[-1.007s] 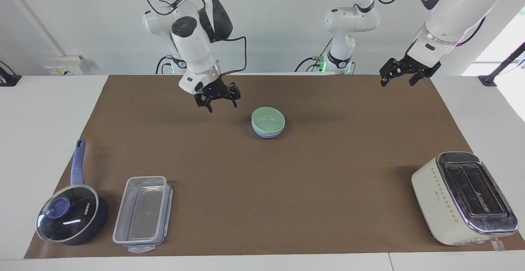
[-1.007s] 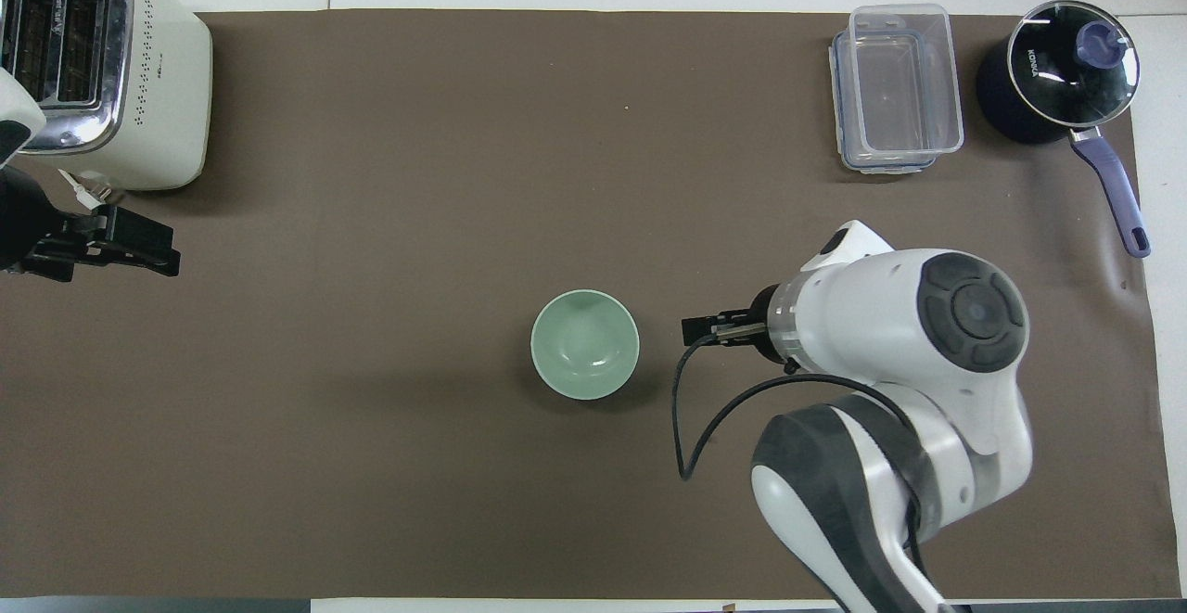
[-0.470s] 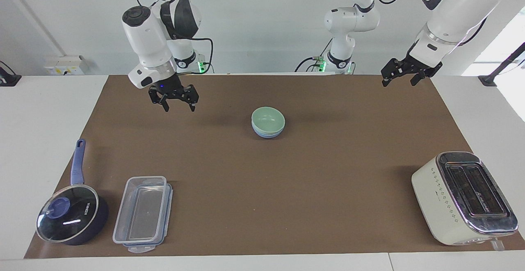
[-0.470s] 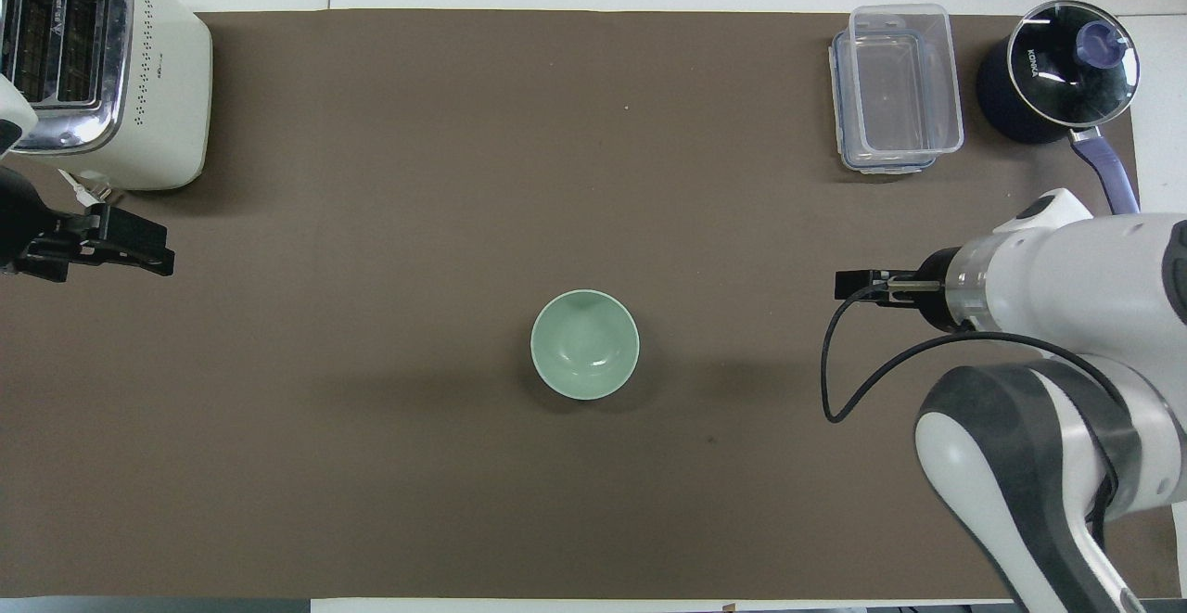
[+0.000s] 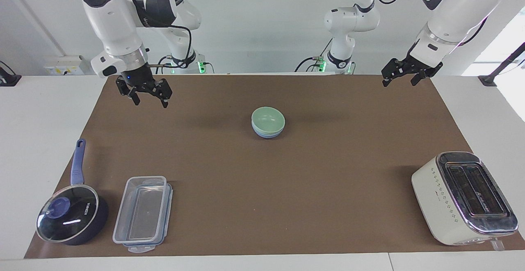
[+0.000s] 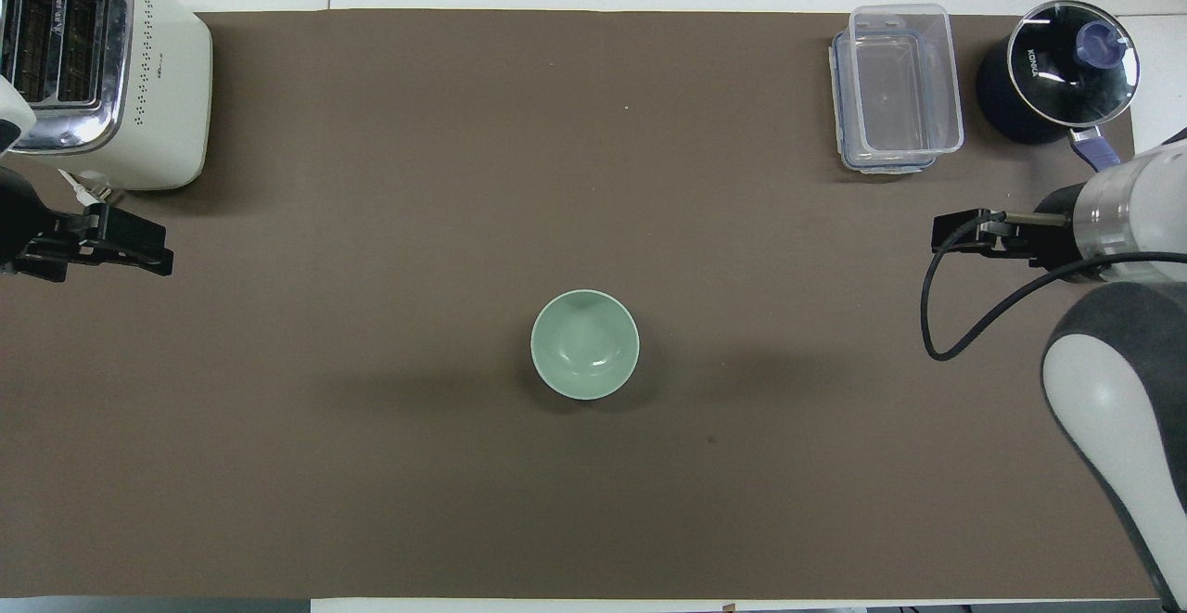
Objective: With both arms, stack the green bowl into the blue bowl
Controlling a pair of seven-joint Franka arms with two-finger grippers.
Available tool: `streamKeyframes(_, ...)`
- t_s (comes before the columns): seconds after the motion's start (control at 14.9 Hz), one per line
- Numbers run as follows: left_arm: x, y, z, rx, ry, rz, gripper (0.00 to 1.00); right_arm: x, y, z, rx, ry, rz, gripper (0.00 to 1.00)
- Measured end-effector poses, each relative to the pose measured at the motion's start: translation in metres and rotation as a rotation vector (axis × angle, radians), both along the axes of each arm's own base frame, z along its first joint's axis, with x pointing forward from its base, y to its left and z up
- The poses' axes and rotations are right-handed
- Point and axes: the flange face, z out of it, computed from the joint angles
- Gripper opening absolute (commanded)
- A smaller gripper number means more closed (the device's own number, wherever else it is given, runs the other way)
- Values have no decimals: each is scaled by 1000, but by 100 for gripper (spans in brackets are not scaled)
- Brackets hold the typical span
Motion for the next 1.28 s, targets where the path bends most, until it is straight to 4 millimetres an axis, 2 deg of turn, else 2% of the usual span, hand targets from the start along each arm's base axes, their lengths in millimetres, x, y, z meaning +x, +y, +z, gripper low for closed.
streamKeyframes(0.27, 0, 0, 0, 0, 0, 0, 100, 16, -1, 24, -13, 41, 3, 100)
streamKeyframes(0.54, 0, 0, 0, 0, 0, 0, 100, 20, -6, 48, -54, 87, 3, 100)
streamKeyframes(1.28, 0, 0, 0, 1, 0, 0, 100, 20, -12, 44, -48, 110, -9, 100)
